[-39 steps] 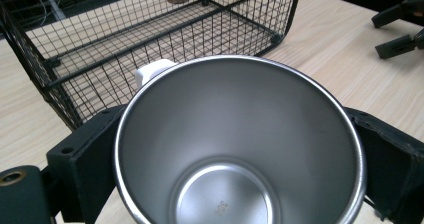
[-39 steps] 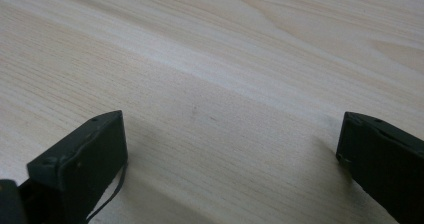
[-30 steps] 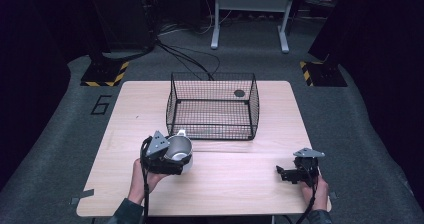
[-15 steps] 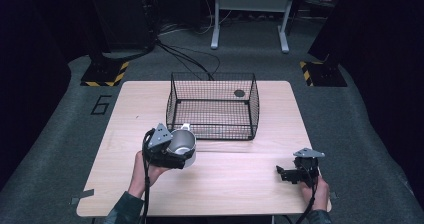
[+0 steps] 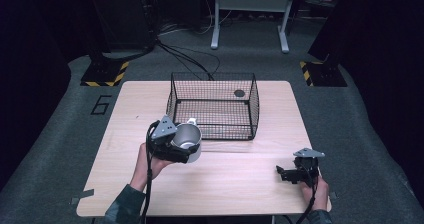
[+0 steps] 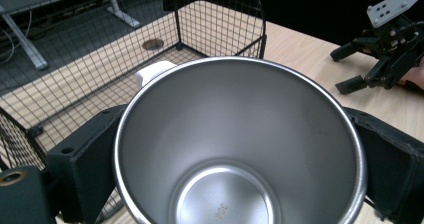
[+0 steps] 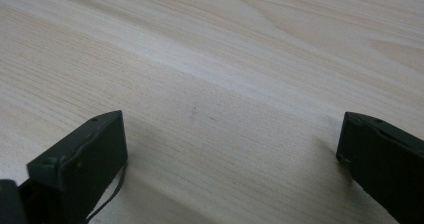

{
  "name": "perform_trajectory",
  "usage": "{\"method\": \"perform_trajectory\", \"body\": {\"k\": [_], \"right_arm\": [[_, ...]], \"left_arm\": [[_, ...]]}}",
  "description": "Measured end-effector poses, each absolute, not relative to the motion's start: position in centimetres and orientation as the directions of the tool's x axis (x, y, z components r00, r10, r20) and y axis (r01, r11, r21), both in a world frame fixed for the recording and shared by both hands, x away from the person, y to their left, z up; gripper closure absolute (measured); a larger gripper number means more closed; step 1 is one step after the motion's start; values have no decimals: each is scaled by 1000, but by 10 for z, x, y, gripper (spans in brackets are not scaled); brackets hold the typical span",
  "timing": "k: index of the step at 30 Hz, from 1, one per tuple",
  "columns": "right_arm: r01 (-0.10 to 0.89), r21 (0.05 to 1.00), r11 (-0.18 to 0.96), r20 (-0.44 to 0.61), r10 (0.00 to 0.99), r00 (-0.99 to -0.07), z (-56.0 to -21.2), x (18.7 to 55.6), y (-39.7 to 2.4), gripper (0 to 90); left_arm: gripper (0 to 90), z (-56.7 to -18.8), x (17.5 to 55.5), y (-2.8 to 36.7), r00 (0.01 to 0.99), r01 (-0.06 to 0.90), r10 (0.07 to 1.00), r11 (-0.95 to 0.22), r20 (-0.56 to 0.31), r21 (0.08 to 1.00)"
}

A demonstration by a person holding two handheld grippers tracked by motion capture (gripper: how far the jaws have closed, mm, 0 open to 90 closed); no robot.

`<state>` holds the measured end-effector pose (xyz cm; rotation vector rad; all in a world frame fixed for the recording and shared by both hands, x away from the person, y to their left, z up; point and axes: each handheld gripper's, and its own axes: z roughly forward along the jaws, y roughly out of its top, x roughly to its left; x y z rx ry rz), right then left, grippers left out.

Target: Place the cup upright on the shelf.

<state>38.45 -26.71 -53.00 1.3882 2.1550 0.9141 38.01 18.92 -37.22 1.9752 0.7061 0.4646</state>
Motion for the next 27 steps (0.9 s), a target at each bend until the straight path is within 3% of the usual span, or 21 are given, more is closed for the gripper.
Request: {"method": "perform_trajectory", "body": {"k": [27], "right_arm": [[636,716,287,5,909,-416,-530,384,-267,0]], "left_arm": [[62,-336,416,173,786,249,618,-353,25,902]]}}
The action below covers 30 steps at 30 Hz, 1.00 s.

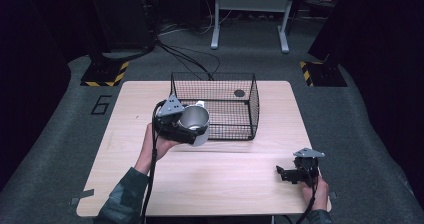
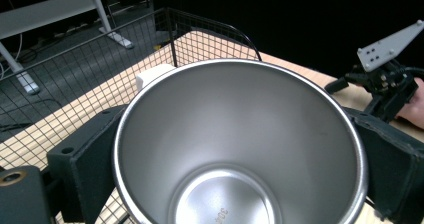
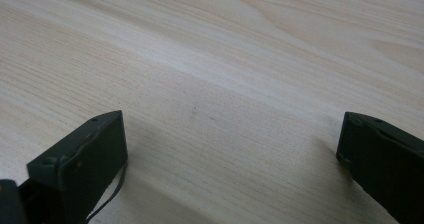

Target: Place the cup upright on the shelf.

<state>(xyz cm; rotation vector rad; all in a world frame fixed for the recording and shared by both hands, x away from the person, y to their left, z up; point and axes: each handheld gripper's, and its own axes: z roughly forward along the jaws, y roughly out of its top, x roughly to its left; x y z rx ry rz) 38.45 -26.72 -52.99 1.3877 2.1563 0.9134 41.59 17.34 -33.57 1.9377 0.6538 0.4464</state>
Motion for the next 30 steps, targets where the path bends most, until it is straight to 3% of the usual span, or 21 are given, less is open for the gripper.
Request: {"method": "perform_trajectory", "body": {"k": [30], "right_arm": [[627,716,307,0,898,-440,-530,387,-267,0]], "left_arm": [[62,-322,474,153,774,239,631,-376,59,895]]}}
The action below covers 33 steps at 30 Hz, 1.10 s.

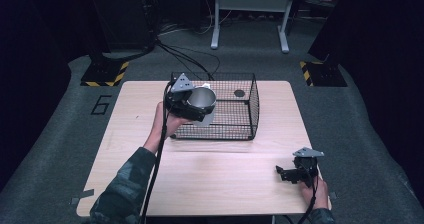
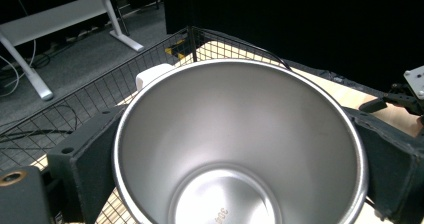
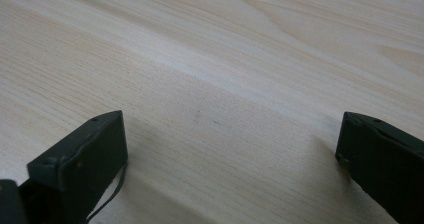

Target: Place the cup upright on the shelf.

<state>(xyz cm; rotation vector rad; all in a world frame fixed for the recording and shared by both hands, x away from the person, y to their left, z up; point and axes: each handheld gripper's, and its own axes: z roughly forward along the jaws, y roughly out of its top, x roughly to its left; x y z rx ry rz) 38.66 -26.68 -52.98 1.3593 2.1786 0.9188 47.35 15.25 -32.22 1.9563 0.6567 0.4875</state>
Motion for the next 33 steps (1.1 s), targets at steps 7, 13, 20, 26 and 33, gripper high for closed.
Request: {"method": "perform_trajectory", "body": {"k": [7,13,20,26,33], "right_arm": [[627,716,307,1,897,-441,-530,387,-267,0],[622,718,312,2,893,-450,-530,388,-267,0],[625,720,302,5,898,-440,-530,388,-266,0],[625,720,303,6,897,-442,-530,388,-266,0],[626,719,302,7,897,-442,-530,388,-266,0]], "left_arm": [[62,-324,487,148,768,249,639,-372,52,894],[62,-327,497,144,758,257,650,-370,51,893],[62,-332,509,136,749,274,662,-366,41,889],[62,-336,522,128,741,280,670,-357,36,891],[62,-340,534,119,735,295,677,-372,39,880]]}}
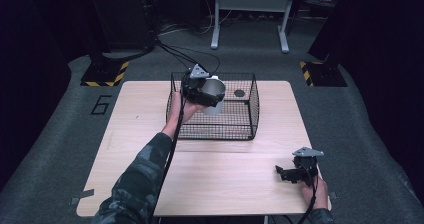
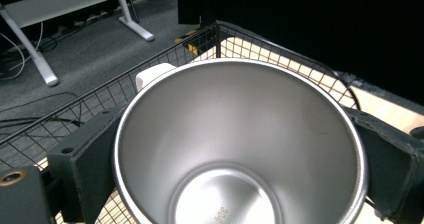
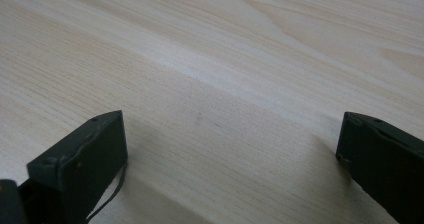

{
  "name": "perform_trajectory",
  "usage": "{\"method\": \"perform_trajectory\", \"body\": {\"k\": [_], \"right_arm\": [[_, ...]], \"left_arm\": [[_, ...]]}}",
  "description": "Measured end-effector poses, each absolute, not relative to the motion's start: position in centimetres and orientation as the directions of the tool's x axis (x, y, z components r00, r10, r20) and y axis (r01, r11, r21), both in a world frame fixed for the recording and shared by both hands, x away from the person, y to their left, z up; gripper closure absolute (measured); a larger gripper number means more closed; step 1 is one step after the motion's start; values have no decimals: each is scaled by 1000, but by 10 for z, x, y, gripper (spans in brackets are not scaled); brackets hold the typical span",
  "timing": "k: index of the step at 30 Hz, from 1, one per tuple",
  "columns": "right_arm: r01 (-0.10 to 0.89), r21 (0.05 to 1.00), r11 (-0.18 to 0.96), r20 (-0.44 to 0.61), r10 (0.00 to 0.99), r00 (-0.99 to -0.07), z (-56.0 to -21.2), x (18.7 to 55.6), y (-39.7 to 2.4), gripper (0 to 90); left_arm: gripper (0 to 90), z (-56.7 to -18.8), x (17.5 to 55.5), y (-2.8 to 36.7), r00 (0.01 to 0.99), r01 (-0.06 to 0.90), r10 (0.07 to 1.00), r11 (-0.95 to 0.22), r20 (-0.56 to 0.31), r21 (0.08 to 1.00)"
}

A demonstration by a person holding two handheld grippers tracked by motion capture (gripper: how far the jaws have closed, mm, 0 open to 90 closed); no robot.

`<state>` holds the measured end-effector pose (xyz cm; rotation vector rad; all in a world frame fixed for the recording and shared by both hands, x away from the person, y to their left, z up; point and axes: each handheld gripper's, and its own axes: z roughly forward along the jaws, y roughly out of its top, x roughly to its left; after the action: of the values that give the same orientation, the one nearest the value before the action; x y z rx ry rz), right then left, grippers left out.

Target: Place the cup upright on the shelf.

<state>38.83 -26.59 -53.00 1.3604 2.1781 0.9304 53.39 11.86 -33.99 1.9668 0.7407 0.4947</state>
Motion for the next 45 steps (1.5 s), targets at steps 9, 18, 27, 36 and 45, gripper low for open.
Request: {"method": "perform_trajectory", "body": {"k": [9,18,27,36,45], "right_arm": [[625,719,303,5,897,-442,-530,388,-266,0],[624,719,304,5,897,-443,-530,388,-266,0],[622,718,313,2,892,-451,-530,388,-267,0],[625,716,312,4,893,-450,-530,388,-266,0],[625,716,312,4,893,-450,-530,388,-266,0]], "left_arm": [[62,-349,549,116,728,324,684,-392,38,861],[62,-361,564,116,728,344,684,-409,35,845],[62,-370,572,118,736,358,676,-425,29,832],[62,-387,582,118,750,378,662,-444,13,812],[62,-400,588,121,752,400,659,-457,1,795]]}}
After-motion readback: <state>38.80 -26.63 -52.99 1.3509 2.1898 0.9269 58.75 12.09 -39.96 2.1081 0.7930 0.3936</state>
